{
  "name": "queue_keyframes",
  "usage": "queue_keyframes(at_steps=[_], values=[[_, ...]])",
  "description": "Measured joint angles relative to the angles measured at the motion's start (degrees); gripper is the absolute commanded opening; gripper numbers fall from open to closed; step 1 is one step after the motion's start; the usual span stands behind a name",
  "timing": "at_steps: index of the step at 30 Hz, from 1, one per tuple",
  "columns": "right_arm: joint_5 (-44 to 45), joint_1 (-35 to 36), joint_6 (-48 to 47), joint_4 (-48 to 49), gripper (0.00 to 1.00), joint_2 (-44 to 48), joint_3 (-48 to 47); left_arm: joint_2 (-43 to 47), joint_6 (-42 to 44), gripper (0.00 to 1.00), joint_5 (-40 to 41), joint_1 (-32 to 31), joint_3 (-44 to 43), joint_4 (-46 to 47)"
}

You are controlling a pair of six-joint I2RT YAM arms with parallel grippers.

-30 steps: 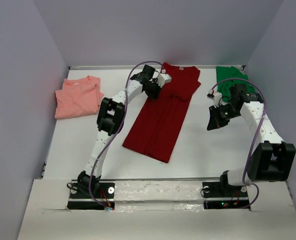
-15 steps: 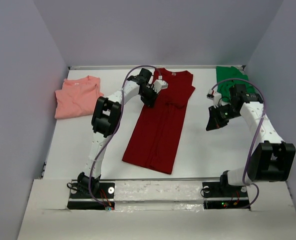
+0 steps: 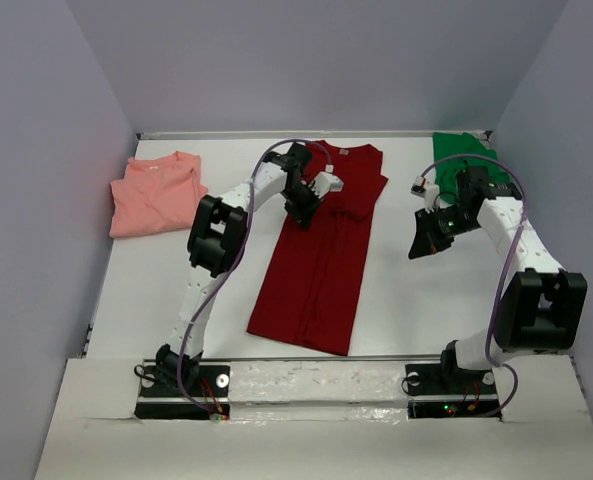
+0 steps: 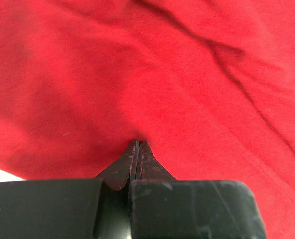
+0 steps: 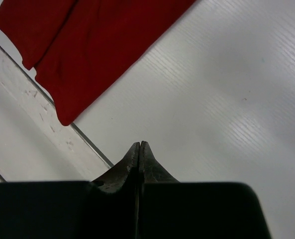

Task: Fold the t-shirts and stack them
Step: Fold the tshirt

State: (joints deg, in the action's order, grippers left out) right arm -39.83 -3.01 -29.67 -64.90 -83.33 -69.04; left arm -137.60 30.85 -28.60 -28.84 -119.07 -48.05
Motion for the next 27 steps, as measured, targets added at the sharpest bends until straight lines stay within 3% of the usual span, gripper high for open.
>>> queue_keyframes(at_steps=[9, 15, 22, 27], values=[[2.9, 0.8, 3.1, 4.5, 0.0, -18.3, -18.2, 3.5, 1.4, 0.0, 0.5, -2.0, -0.8, 1.6], [3.8, 6.4, 4.5, 4.4, 0.0, -34.8, -36.4, 3.8, 2.0, 0.0, 2.5, -0.9, -11.0, 2.5], [2.3, 11.0, 5.5, 0.0, 0.0, -52.0, -56.4, 3.1, 1.7, 0.0, 3.4, 1.0, -11.5, 6.5], [1.7, 11.2, 5.7, -2.1, 0.0, -58.1, -62.8, -1.4, 1.6, 0.0, 3.0, 2.4, -14.3, 6.7]])
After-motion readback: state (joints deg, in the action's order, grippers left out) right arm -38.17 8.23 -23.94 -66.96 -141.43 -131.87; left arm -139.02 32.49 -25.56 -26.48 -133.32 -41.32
